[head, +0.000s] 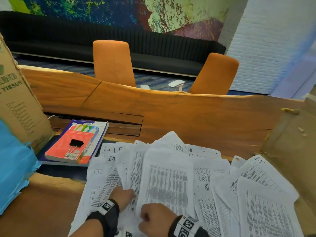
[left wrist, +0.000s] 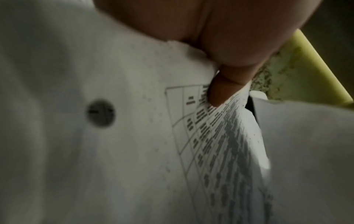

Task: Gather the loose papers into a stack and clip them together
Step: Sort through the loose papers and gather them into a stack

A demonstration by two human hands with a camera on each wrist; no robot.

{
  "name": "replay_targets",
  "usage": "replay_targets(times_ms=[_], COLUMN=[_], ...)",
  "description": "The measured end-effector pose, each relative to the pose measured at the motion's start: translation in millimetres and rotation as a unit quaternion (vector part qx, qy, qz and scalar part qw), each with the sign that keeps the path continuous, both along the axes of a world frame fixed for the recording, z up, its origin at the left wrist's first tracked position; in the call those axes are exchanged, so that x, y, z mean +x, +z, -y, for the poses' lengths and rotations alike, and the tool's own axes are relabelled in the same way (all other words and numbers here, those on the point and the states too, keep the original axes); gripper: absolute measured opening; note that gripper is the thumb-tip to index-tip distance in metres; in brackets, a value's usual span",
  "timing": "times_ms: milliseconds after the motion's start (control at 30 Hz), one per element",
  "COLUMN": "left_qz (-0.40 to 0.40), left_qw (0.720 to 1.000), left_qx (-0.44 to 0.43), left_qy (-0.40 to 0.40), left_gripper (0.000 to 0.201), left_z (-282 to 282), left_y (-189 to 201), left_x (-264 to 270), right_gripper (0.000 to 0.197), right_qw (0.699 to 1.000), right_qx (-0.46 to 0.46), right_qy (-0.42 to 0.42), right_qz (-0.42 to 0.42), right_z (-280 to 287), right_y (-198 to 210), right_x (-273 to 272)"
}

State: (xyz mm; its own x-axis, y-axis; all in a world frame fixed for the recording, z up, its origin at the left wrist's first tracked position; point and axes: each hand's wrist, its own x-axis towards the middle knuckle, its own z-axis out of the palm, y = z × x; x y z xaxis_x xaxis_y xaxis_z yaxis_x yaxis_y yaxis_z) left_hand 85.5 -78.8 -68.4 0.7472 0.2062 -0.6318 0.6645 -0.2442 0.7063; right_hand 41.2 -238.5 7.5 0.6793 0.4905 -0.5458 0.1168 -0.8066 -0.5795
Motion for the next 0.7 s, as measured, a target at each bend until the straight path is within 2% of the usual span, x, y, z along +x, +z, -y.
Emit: replay_targets(times_ms=[67, 100, 167, 200, 267, 333, 400, 500, 567, 633, 700], left_qz=[-0.013, -0.031, -0.065, -0.048, 0.025, 0.046, 0.046, 0.076, 0.087, 0.102, 0.120], left_qw=[0.994, 0.986, 0.973, 0.978, 0.996, 0.999, 0.999, 0.996, 0.994, 0.990, 0.985], left_qx=[-0.089, -0.141, -0.206, -0.198, -0.086, -0.021, 0.000, 0.009, 0.019, 0.015, 0.007], left_qy=[0.058, 0.082, 0.080, 0.053, 0.003, -0.011, -0.009, 0.034, 0.063, 0.096, 0.126], left_gripper=[0.030, 0.045, 0.068, 0.065, 0.050, 0.054, 0.047, 0.019, 0.017, 0.025, 0.021], left_z=[-12.4, -19.3, -23.3, -18.4, -8.6, 4.1, 8.9, -13.9, -43.4, -72.6, -97.3], left_y=[-10.6, -18.1, -21.5, -13.0, -18.3, -21.4, -18.4, -4.6, 0.1, 4.6, 14.7], left_x=[-3.5, -5.3, -12.4, -16.0, -21.9, -26.0, -28.6, -30.8, -32.4, -34.8, -41.0], right_gripper=[0.020, 0.030, 0.037, 0.035, 0.038, 0.045, 0.050, 0.054, 0.052, 0.052, 0.061], right_qw=[0.997, 0.994, 0.979, 0.958, 0.898, 0.859, 0.843, 0.871, 0.888, 0.896, 0.895], right_qx=[0.054, 0.077, 0.088, 0.081, 0.068, 0.041, 0.023, -0.017, -0.059, -0.078, -0.067], right_qy=[-0.003, -0.045, -0.185, -0.269, -0.422, -0.500, -0.529, -0.485, -0.444, -0.419, -0.428], right_qz=[-0.059, -0.060, 0.020, 0.063, 0.104, 0.108, 0.095, 0.074, 0.107, 0.126, 0.108], right_z=[-1.2, 3.1, 20.6, 34.3, 60.2, 82.5, 94.6, 97.8, 96.8, 96.8, 95.5], right_y=[-2.5, -7.1, -17.3, -24.0, -31.2, -39.9, -48.9, -55.1, -55.4, -58.9, -60.1], right_x=[-1.6, 0.9, 12.0, 20.0, 38.0, 56.3, 67.7, 72.0, 69.5, 67.7, 67.3])
